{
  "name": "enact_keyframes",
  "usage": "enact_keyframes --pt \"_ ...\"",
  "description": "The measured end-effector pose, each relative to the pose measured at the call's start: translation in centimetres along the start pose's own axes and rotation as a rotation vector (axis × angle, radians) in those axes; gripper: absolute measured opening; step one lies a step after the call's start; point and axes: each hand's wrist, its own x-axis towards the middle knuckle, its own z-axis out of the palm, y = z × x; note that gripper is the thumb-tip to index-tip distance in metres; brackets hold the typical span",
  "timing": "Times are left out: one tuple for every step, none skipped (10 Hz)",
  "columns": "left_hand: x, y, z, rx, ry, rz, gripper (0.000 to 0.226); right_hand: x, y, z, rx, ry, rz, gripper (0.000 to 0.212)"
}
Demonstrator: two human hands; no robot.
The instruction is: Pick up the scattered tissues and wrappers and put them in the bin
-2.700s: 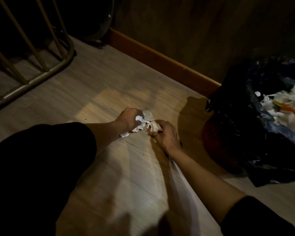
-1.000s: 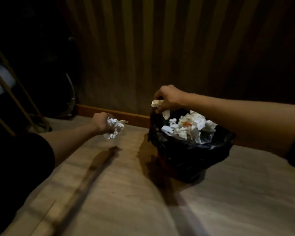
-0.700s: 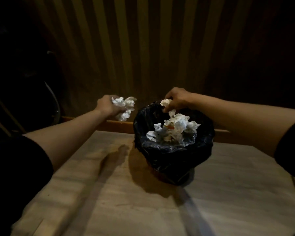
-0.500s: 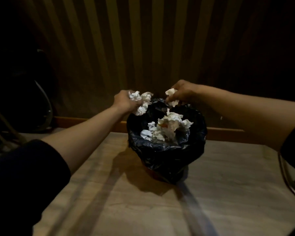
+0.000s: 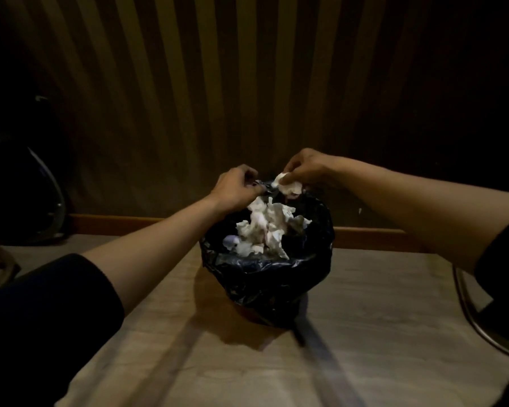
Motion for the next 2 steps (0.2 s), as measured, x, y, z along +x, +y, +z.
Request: enact_keyframes --pt "-0.3 -0.1 -0.9 0.038 -0.006 0.029 0.049 0.4 -0.2 0.3 0.034 -0.015 0.015 0.033" --pt "-0.8 -0.9 -1.9 0.064 -0.006 0.007 0.039 1.4 -0.1 1.0 0.004 0.027 0.075 0.029"
